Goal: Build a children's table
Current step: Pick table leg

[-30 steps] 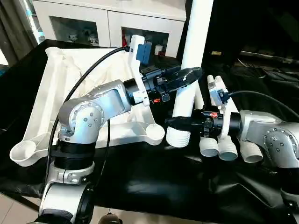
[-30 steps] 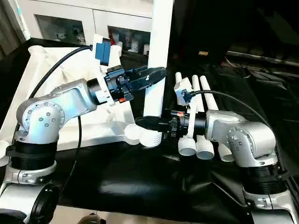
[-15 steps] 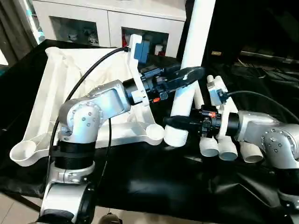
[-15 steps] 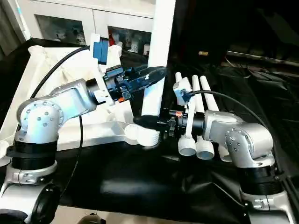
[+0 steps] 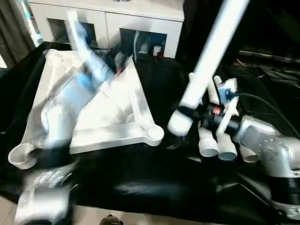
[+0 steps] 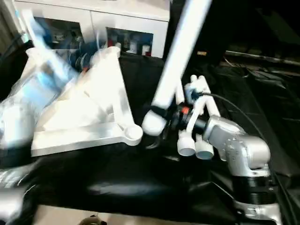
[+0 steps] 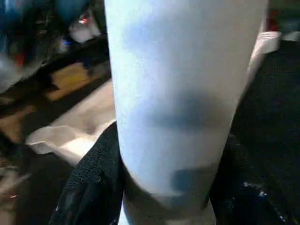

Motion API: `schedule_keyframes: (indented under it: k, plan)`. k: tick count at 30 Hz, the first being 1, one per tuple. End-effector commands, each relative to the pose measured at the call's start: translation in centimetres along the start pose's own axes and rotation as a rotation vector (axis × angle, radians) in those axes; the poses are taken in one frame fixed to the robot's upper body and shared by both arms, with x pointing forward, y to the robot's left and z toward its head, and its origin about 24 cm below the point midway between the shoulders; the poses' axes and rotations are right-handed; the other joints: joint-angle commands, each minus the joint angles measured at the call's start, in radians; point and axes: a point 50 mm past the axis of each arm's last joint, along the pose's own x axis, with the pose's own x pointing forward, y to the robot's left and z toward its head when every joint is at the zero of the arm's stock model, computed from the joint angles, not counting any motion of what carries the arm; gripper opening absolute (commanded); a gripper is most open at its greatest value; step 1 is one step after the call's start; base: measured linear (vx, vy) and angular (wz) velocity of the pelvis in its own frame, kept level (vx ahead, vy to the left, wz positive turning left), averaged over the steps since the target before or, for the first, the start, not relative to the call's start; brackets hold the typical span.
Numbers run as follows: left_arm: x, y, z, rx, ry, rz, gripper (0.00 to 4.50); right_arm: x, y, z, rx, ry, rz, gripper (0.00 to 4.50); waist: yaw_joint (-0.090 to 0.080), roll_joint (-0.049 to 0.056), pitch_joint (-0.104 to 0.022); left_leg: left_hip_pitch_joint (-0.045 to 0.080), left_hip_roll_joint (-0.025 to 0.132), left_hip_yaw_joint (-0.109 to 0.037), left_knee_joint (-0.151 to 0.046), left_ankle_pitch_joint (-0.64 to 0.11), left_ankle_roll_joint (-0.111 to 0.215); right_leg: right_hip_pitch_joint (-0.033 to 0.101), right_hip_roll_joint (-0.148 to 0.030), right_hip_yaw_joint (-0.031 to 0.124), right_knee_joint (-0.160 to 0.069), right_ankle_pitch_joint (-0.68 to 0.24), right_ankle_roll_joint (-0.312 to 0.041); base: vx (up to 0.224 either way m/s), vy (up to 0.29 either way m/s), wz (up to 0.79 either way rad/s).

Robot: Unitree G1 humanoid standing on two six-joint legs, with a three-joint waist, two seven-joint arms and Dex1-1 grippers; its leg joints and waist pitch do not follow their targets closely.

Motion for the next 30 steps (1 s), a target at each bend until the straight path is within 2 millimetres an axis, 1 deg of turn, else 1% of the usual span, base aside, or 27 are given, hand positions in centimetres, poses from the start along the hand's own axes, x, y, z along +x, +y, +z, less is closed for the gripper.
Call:
schedule_keyframes:
  k: [1, 2, 3, 4, 5, 6, 7, 8, 9, 10, 11, 12, 13, 14, 16, 17, 18, 19, 20, 21, 22, 23, 26, 28, 29, 30]
  plan:
    - [0.6, -1.1, -0.8, 0.097, 0.076, -0.08, 3.05, -0.1, -0.6, 0.3, -0.034, -0.019, -0.063, 1.93, -0.007, 0.025, -0.081, 0.013, 0.045, -0.008, -0.068, -0.067, -0.037, 0.047, -0.077, 0.049, -0.072, -0.041, -0.145, 0.0, 0.0, 0.0]
    - [-0.1, -1.0, -3.2, 0.202, 0.23, -0.107, 3.05, 0.2, -1.0, 0.1, -0.05, -0.048, -0.12, 1.93, -0.005, 0.023, -0.082, 0.015, 0.047, -0.009, -0.068, -0.069, -0.04, 0.047, -0.078, 0.048, -0.071, -0.036, -0.15, 0.0, 0.0, 0.0]
    - [-0.6, -0.8, -4.5, 0.274, 0.312, -0.129, 3.05, 0.3, -1.2, -0.1, -0.064, -0.061, -0.15, 1.93, -0.007, 0.022, -0.08, 0.01, 0.044, -0.01, -0.073, -0.082, -0.045, 0.048, -0.077, 0.048, -0.072, -0.051, -0.139, 0.0, 0.0, 0.0]
    - [-0.7, -0.8, -4.7, 0.282, 0.323, -0.133, 3.05, 0.4, -1.2, -0.1, -0.065, -0.062, -0.154, 1.93, -0.006, 0.024, -0.081, 0.012, 0.045, -0.01, -0.072, -0.082, -0.048, 0.046, -0.078, 0.047, -0.071, -0.048, -0.135, 0.0, 0.0, 0.0]
    - [-1.1, -0.6, -5.5, 0.319, 0.373, -0.151, 3.05, 0.5, -1.3, -0.2, -0.069, -0.067, -0.169, 1.93, -0.011, 0.016, -0.08, 0.009, 0.043, -0.01, -0.073, -0.078, -0.045, 0.049, -0.077, 0.048, -0.074, -0.046, -0.131, 0.0, 0.0, 0.0]
    - [-1.9, -0.4, -6.7, 0.37, 0.45, -0.207, 3.05, 0.7, -1.5, -0.5, -0.073, -0.065, -0.201, 1.93, -0.013, 0.008, -0.079, 0.01, 0.042, -0.007, -0.073, -0.075, -0.046, 0.049, -0.078, 0.05, -0.073, -0.052, -0.128, 0.0, 0.0, 0.0]
    - [-2.1, -0.3, -7.1, 0.38, 0.469, -0.227, 3.05, 0.7, -1.6, -0.6, -0.072, -0.064, -0.214, 1.93, -0.014, 0.016, -0.08, 0.01, 0.041, -0.007, -0.074, -0.073, -0.05, 0.049, -0.08, 0.051, -0.071, -0.057, -0.128, 0.0, 0.0, 0.0]
    - [-2.5, -0.1, -7.5, 0.387, 0.505, -0.261, 3.05, 0.8, -1.8, -0.8, -0.077, -0.066, -0.234, 1.93, -0.014, 0.017, -0.079, 0.01, 0.043, -0.007, -0.074, -0.074, -0.051, 0.048, -0.08, 0.051, -0.072, -0.057, -0.131, 0.0, 0.0, 0.0]
    - [-2.5, -0.1, -7.5, 0.387, 0.505, -0.261, 3.05, 0.8, -1.8, -0.8, -0.077, -0.066, -0.234, 1.93, -0.015, 0.007, -0.079, 0.01, 0.043, -0.006, -0.075, -0.07, -0.05, 0.048, -0.081, 0.051, -0.069, -0.057, -0.136, 0.0, 0.0, 0.0]
    - [-2.9, 0.3, -8.0, 0.383, 0.554, -0.284, 3.05, 0.8, -2.0, -1.0, -0.083, -0.066, -0.251, 1.93, -0.018, 0.006, -0.079, 0.011, 0.044, -0.004, -0.075, -0.072, -0.048, 0.045, -0.082, 0.051, -0.07, -0.055, -0.144, 0.0, 0.0, 0.0]
    - [-3.2, 0.6, -8.2, 0.382, 0.589, -0.307, 3.05, 0.9, -2.1, -1.1, -0.086, -0.065, -0.253, 1.93, -0.02, 0.002, -0.078, 0.011, 0.043, -0.003, -0.075, -0.071, -0.045, 0.046, -0.081, 0.051, -0.069, -0.053, -0.148, 0.0, 0.0, 0.0]
    - [-3.4, 1.1, -8.6, 0.392, 0.63, -0.329, 3.05, 0.9, -2.1, -1.1, -0.086, -0.068, -0.252, 1.93, -0.019, 0.005, -0.078, 0.011, 0.041, -0.003, -0.074, -0.068, -0.037, 0.044, -0.081, 0.052, -0.069, -0.052, -0.15, 0.0, 0.0, 0.0]
    - [-3.4, 1.1, -8.6, 0.393, 0.633, -0.33, 3.05, 0.9, -2.1, -1.1, -0.086, -0.069, -0.252, 1.93, -0.02, 0.006, -0.079, 0.011, 0.042, -0.003, -0.075, -0.069, -0.037, 0.045, -0.082, 0.051, -0.068, -0.049, -0.15, 0.0, 0.0, 0.0]
    - [-3.6, 1.6, -8.8, 0.417, 0.667, -0.342, 3.05, 1.0, -1.9, -1.2, -0.086, -0.072, -0.247, 1.93, -0.021, 0.009, -0.079, 0.01, 0.043, -0.005, -0.075, -0.07, -0.038, 0.046, -0.083, 0.052, -0.066, -0.043, -0.154, 0.0, 0.0, 0.0]
    - [-3.6, 1.9, -9.0, 0.42, 0.691, -0.359, 3.05, 1.0, -2.0, -1.2, -0.087, -0.074, -0.247, 1.93, -0.023, 0.009, -0.079, 0.011, 0.045, -0.005, -0.075, -0.076, -0.036, 0.046, -0.085, 0.051, -0.066, -0.038, -0.16, 0.0, 0.0, 0.0]
    - [-3.6, 2.1, -9.2, 0.423, 0.703, -0.366, 2.87, 0.9, -2.0, -1.3, -0.085, -0.077, -0.25, 1.93, -0.023, 0.014, -0.079, 0.009, 0.044, -0.005, -0.074, -0.075, -0.036, 0.047, -0.087, 0.051, -0.065, -0.03, -0.168, 0.0, 0.0, 0.0]
    - [-3.5, 2.2, -9.3, 0.425, 0.707, -0.365, 2.69, 0.9, -2.1, -1.3, -0.084, -0.079, -0.252, 1.93, -0.024, 0.011, -0.078, 0.008, 0.043, -0.004, -0.075, -0.076, -0.035, 0.046, -0.086, 0.052, -0.068, -0.031, -0.168, 0.0, 0.0, 0.0]
    - [-3.3, 2.5, -9.6, 0.44, 0.717, -0.357, 2.69, 0.9, -2.1, -1.4, -0.08, -0.083, -0.257, 1.93, -0.025, 0.013, -0.08, 0.01, 0.043, -0.004, -0.074, -0.077, -0.035, 0.047, -0.085, 0.052, -0.068, -0.024, -0.171, 0.0, 0.0, 0.0]
    - [-3.2, 2.5, -9.7, 0.445, 0.722, -0.357, 2.69, 0.9, -2.1, -1.5, -0.077, -0.084, -0.258, 1.93, -0.024, 0.012, -0.08, 0.009, 0.042, -0.004, -0.073, -0.075, -0.035, 0.048, -0.086, 0.052, -0.067, -0.02, -0.172, 0.0, 0.0, 0.0]
    - [-3.1, 2.7, -9.9, 0.454, 0.728, -0.359, 2.64, 0.9, -2.1, -1.6, -0.073, -0.088, -0.259, 1.93, -0.024, 0.013, -0.08, 0.008, 0.043, -0.004, -0.073, -0.072, -0.034, 0.049, -0.086, 0.052, -0.067, -0.008, -0.175, 0.0, 0.0, 0.0]
    - [-2.9, 2.9, -10.0, 0.459, 0.731, -0.356, 2.37, 0.9, -2.1, -1.6, -0.071, -0.089, -0.259, 1.93, -0.025, 0.012, -0.081, 0.008, 0.044, -0.005, -0.073, -0.073, -0.034, 0.051, -0.088, 0.052, -0.065, -0.004, -0.178, 0.0, 0.0, 0.0]
    - [-2.9, 2.9, -10.0, 0.459, 0.731, -0.356, 2.28, 0.9, -2.1, -1.7, -0.071, -0.09, -0.259, 1.93, -0.026, 0.012, -0.081, 0.007, 0.044, -0.006, -0.073, -0.073, -0.033, 0.051, -0.089, 0.052, -0.065, -0.002, -0.18, 0.0, 0.0, 0.0]
    - [-2.6, 2.7, -10.1, 0.403, 0.731, -0.393, 2.22, 0.8, -1.8, -1.8, -0.068, -0.085, -0.256, 1.93, -0.028, 0.01, -0.08, 0.007, 0.045, -0.005, -0.073, -0.076, -0.031, 0.051, -0.09, 0.052, -0.066, -0.012, -0.191, 0.0, 0.0, 0.0]
    - [-2.5, 2.4, -10.2, 0.376, 0.729, -0.41, 1.93, 0.7, -1.9, -1.9, -0.067, -0.083, -0.258, 1.93, -0.027, 0.011, -0.079, 0.008, 0.047, -0.006, -0.074, -0.082, -0.028, 0.05, -0.092, 0.052, -0.066, -0.014, -0.199, 0.0, 0.0, 0.0]
    - [-2.4, 2.3, -10.2, 0.356, 0.72, -0.417, 1.84, 0.6, -2.0, -1.9, -0.068, -0.08, -0.26, 1.93, -0.027, 0.011, -0.08, 0.009, 0.048, -0.006, -0.073, -0.081, -0.027, 0.05, -0.092, 0.051, -0.064, -0.011, -0.204, 0.0, 0.0, 0.0]
    - [-2.3, 2.2, -10.2, 0.353, 0.715, -0.418, 1.83, 0.6, -2.0, -2.0, -0.068, -0.079, -0.262, 1.93, -0.028, 0.01, -0.08, 0.008, 0.048, -0.005, -0.073, -0.081, -0.026, 0.05, -0.092, 0.051, -0.064, -0.009, -0.207, 0.0, 0.0, 0.0]
